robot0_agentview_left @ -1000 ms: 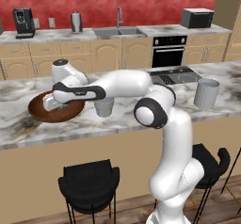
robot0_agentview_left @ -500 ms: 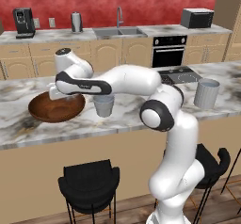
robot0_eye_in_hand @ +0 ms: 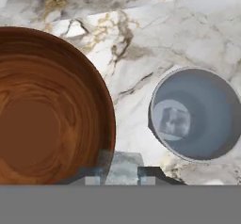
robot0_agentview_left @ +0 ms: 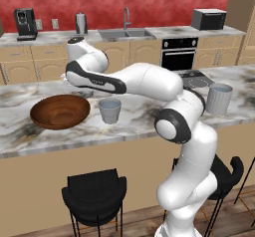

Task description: There are four ice cubes in the ice bowl. Place two ice cubes in each glass of water.

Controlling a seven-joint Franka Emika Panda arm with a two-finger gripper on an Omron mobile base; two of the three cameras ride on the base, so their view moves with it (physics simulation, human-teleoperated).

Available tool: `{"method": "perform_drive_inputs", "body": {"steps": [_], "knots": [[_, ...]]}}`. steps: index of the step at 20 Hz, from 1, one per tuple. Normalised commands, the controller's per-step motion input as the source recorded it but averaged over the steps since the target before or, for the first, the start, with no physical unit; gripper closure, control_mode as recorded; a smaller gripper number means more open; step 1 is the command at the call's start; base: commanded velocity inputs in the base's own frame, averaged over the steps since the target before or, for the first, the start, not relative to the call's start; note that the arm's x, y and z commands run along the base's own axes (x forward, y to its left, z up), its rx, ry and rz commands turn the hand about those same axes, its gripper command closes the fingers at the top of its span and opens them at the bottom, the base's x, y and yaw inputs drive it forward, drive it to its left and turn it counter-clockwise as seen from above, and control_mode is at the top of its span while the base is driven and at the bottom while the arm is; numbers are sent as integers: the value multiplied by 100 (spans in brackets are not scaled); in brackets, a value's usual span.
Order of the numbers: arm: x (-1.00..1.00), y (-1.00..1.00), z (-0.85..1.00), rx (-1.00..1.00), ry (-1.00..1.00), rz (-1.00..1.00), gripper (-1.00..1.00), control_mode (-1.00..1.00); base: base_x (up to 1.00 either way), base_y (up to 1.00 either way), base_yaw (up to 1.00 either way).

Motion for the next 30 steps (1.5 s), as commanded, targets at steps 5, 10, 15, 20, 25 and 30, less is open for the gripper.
{"method": "perform_drive_inputs", "body": {"steps": [5, 10, 15, 20, 25, 30], "knots": [[-28, -62, 42, 11, 0, -22, 100, -100, 0, 0, 0], [-41, -65, 34, 12, 0, -16, 100, -100, 0, 0, 0], [-33, -64, 1, 9, -5, -4, 100, -100, 0, 0, 0], [-17, -65, -8, 10, -6, 0, 100, -100, 0, 0, 0], [-2, -39, -5, 9, 0, 3, 100, -100, 0, 0, 0], [5, -2, -12, 5, 0, 15, 100, -100, 0, 0, 0]]}}
